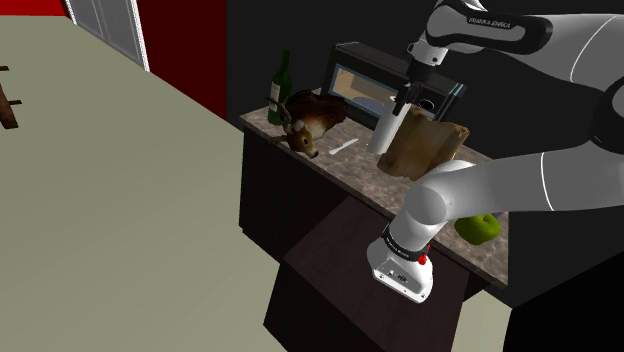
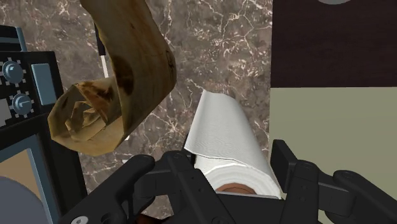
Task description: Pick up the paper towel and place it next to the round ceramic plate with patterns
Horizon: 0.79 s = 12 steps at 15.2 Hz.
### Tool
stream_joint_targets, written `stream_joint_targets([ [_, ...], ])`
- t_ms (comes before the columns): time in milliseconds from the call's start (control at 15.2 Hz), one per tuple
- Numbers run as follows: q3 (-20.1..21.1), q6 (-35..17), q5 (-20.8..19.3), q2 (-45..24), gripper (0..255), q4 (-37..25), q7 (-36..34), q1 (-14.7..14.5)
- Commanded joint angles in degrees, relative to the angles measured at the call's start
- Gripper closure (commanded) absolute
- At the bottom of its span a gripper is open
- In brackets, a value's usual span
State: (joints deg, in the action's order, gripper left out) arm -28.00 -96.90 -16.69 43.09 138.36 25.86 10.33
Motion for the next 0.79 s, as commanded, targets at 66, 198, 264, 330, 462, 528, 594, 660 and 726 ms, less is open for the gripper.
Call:
stream_joint_targets([
  [66, 0.63, 2.17, 0.54, -0.13, 255, -2.26, 0.01, -0.24],
  [198, 0.99, 3.61, 0.87, -0.30, 255, -3.86, 0.07, -0.39],
  [264, 1.16, 4.33, 1.03, -0.41, 255, -4.67, 0.10, -0.47],
  [330, 1.33, 5.04, 1.19, -0.53, 255, -5.50, 0.13, -0.55],
  [462, 1.64, 6.45, 1.50, -0.81, 255, -7.18, 0.20, -0.72],
  [528, 1.79, 7.15, 1.66, -0.97, 255, -8.03, 0.23, -0.80],
  [594, 1.94, 7.85, 1.81, -1.13, 255, -8.89, 0.27, -0.88],
  [660, 2.08, 8.55, 1.96, -1.31, 255, -9.76, 0.31, -0.97],
  [726, 2.22, 9.25, 2.10, -1.51, 255, -10.65, 0.36, -1.05],
])
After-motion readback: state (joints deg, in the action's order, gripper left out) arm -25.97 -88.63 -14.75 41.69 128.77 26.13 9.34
